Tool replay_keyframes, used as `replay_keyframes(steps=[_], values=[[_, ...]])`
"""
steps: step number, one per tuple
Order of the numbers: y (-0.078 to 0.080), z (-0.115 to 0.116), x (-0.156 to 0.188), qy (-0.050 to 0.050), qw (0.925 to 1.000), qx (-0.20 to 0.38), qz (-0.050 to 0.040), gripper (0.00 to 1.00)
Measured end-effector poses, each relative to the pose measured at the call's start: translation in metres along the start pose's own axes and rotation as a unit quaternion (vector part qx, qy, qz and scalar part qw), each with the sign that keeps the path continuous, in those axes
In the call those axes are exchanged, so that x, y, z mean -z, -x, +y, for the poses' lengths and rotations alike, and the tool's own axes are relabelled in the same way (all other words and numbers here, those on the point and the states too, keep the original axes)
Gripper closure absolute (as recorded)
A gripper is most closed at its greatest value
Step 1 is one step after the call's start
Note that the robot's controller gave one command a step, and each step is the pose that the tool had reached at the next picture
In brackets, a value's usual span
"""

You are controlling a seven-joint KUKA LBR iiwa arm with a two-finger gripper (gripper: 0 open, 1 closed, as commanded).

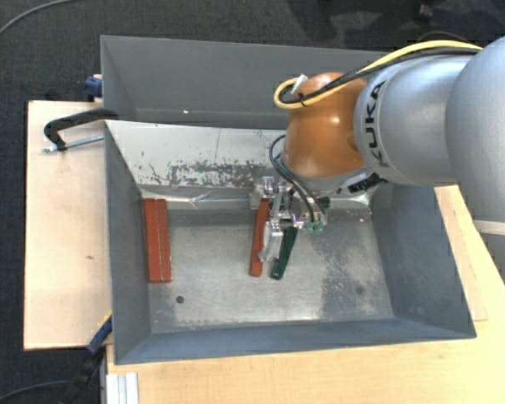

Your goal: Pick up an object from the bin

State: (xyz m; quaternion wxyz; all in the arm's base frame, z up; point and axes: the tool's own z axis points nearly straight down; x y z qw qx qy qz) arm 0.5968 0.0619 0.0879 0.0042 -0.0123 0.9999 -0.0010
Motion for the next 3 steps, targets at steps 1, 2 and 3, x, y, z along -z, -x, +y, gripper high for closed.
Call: replay_keyframes(steps=[1, 2, 3], values=[[-0.046, -0.064, -0.008, 0.001, 0.9841, 0.178, 0.0043, 0.00], [-0.045, -0.061, -0.008, 0.003, 0.9839, 0.179, 0.0031, 1.00], [-0.011, -0.063, 0.135, 0.001, 0.9870, 0.161, -0.0038, 1.00]])
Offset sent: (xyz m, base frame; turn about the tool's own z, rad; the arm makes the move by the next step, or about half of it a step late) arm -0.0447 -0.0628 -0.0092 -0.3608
